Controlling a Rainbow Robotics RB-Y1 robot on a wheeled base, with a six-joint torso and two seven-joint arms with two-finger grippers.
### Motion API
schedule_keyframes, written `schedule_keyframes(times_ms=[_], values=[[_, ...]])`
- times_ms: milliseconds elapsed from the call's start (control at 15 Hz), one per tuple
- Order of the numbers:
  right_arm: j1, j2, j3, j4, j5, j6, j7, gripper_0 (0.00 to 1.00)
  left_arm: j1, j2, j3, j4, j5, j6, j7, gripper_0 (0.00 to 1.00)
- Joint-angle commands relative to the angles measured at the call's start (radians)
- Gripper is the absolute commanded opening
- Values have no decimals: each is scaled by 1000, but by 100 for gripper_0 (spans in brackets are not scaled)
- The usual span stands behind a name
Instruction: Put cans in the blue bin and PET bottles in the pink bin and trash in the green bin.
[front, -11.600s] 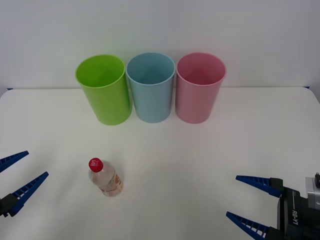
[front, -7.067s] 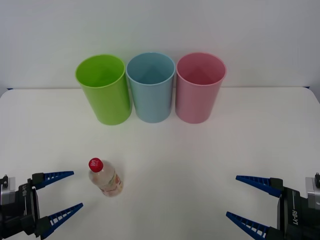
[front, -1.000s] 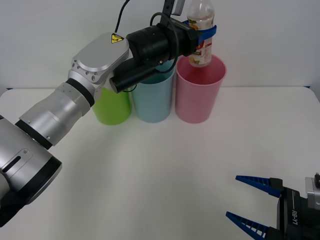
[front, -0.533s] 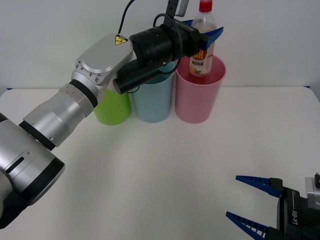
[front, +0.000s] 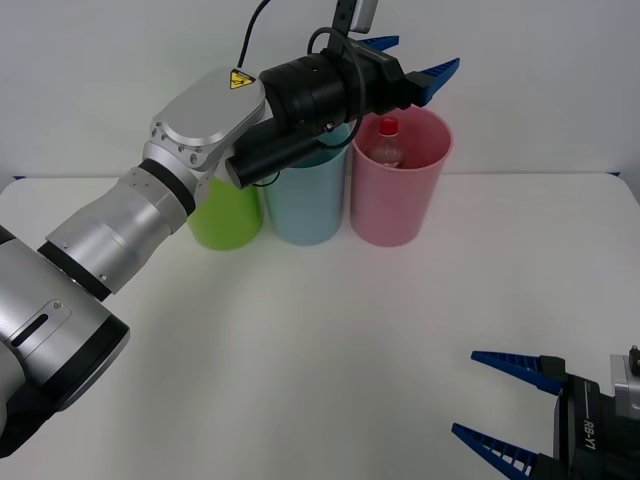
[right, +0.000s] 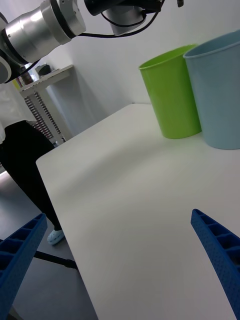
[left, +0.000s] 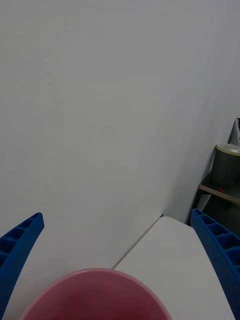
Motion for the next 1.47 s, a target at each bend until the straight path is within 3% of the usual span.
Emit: schedule_keyframes(times_ms=[67,333,667,1000,1467], values=[[0,0,0,0,0,0,0,100,0,2,0,-2,8,-1,3,100],[0,0,0,0,0,0,0,100,0,37,0,0,117,-70,-12,100],[0,0,0,0,0,0,0,100,20,110,0,-2,268,-196,-147,100],[0,0,0,0,0,0,0,100,77,239,0,0,456,-371,-256,100],[0,0,0,0,0,0,0,100,166,420,0,-11,587,-550,-328,100]])
